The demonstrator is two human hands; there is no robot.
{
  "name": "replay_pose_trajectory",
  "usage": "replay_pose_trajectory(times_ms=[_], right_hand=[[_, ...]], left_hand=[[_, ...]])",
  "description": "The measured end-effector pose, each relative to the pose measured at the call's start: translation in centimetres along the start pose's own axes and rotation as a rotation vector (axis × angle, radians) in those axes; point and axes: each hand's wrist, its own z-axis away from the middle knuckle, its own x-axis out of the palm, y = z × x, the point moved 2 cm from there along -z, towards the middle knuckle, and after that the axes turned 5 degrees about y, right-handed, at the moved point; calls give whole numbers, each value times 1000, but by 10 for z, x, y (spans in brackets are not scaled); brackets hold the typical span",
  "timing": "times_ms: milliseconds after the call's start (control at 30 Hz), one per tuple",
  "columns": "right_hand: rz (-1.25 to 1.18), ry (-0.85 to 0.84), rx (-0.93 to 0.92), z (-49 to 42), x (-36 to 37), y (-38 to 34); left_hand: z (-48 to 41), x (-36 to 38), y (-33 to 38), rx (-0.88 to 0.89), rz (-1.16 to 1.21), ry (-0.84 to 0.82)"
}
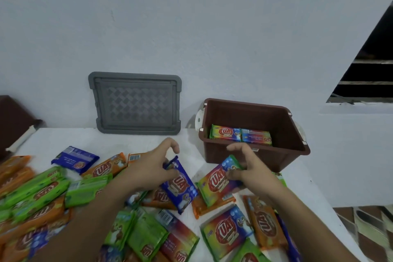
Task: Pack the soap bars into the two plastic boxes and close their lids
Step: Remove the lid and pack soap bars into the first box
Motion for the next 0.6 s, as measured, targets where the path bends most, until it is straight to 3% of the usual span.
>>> replay_pose_trajectory(times_ms=[200,333,600], right_hand=[[-116,71,-113,-6,-65,-37],[-176,190,-87,-39,-109,-49],[27,371,59,-123,-140,-28]], left_hand=[[-16,-20,53,157,154,173],[-57,-13,81,173,337,249],[-170,50,108,169,99,353]])
